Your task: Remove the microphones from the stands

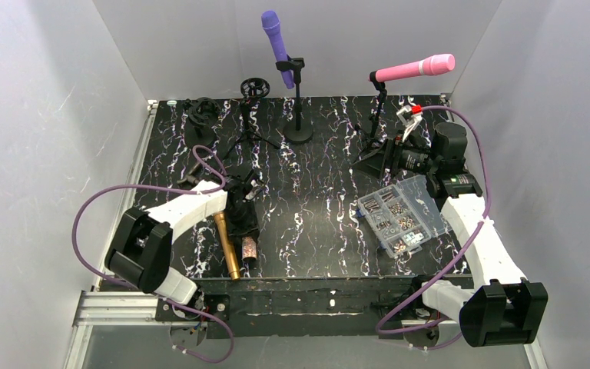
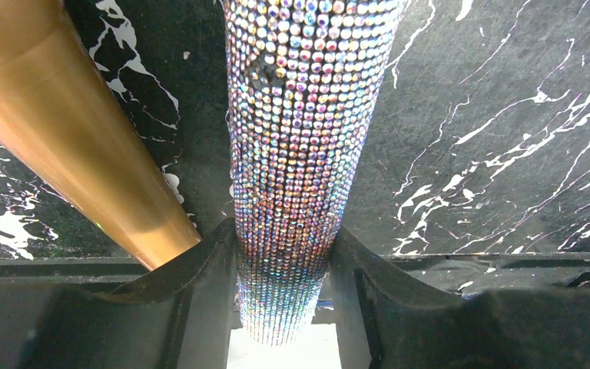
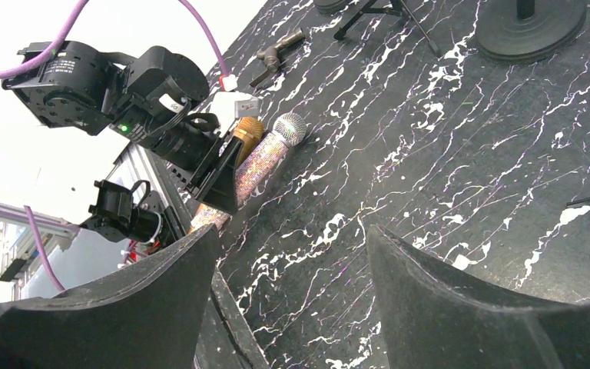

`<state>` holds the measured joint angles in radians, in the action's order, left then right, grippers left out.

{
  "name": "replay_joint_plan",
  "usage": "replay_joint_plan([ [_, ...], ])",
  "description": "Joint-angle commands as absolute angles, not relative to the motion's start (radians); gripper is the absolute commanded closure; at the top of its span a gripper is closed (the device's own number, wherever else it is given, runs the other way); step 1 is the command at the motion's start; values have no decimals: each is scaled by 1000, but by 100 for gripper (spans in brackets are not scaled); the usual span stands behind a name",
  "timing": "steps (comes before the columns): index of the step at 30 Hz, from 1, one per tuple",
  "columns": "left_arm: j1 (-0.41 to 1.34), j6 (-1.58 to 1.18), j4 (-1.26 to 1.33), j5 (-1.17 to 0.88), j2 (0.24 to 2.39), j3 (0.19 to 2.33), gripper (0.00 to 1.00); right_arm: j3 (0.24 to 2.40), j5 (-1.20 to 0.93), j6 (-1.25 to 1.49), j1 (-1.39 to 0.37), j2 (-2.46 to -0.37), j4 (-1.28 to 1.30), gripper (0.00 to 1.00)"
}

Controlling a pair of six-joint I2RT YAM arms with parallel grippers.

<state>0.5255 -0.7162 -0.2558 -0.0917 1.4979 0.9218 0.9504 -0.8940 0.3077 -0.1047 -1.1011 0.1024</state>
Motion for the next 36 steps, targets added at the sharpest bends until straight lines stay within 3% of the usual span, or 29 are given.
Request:
replay_joint_plan([
  [1,522,-709,-352,-51,1504,889,100,959,-914,313,-100,-1094,56,22],
  [11,522,-712,-327,-49,1545,864,100,958,-920,320,-103,-1094,46,22],
  [21,522,-714,-296,-74,1561,844,82,963,-908,315,-104,-1094,50,22],
  [36,522,-710,-305,-84,1566,872,69,984,-879,280,-104,-1091,105,23],
])
